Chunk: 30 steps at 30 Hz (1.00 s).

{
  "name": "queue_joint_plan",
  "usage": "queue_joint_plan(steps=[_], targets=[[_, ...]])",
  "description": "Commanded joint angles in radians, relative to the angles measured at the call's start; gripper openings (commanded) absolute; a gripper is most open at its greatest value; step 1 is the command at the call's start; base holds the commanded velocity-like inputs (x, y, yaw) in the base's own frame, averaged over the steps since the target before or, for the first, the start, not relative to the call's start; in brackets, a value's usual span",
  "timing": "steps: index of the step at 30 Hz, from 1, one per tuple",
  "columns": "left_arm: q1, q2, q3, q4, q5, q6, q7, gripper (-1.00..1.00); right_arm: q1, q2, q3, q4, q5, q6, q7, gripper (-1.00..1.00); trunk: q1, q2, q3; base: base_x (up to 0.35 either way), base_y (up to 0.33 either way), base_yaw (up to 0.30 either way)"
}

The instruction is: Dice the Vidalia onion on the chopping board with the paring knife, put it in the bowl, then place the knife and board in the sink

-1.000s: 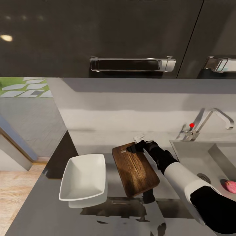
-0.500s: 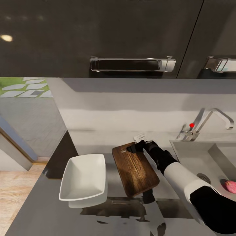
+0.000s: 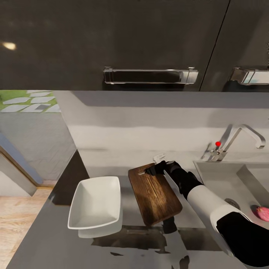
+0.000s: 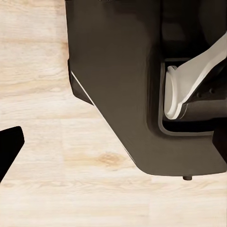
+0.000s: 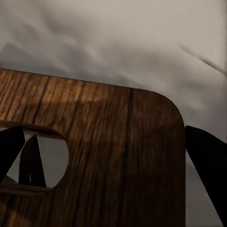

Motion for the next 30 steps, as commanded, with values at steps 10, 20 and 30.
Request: queue_joint_plan(steps=[10, 20, 30], targets=[[0.001, 0.0, -0.001, -0.002, -0.004, -0.001, 0.002, 1.0, -0.001, -0.002, 0.006, 0.068, -0.005, 0.005, -0.002, -1.0, 0.001, -0.001, 0.014, 0.0, 0.0, 0.0], [0.001, 0.0, -0.001, -0.002, -0.004, -0.001, 0.002, 1.0, -0.001, -0.002, 0.006, 0.068, -0.005, 0.005, -0.002, -1.0, 0.001, -0.001, 0.029, 0.0, 0.0, 0.0], [0.001, 0.0, -0.001, -0.002, -0.004, -0.001, 0.002, 1.0, -0.001, -0.002, 0.006, 0.066, -0.005, 0.005, 0.0, -1.0, 0.001, -0.001, 0.045, 0.0, 0.0, 0.0]])
